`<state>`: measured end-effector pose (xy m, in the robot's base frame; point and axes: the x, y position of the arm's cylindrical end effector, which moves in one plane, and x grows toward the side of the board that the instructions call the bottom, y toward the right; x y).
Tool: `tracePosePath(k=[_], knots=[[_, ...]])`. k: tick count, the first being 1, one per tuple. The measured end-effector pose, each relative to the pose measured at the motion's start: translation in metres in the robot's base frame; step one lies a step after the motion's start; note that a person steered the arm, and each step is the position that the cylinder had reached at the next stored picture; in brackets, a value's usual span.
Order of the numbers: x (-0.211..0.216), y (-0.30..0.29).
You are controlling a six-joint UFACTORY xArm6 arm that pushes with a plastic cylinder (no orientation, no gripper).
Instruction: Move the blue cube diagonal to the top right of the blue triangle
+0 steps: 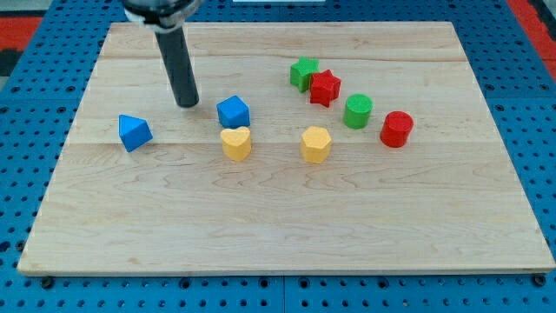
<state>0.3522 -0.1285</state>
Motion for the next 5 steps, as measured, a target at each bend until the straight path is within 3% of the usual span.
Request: tracePosePath(k=[2, 3, 5], knots=[[0.006, 0.170], [0.061, 0.116], [0.046, 0.042]])
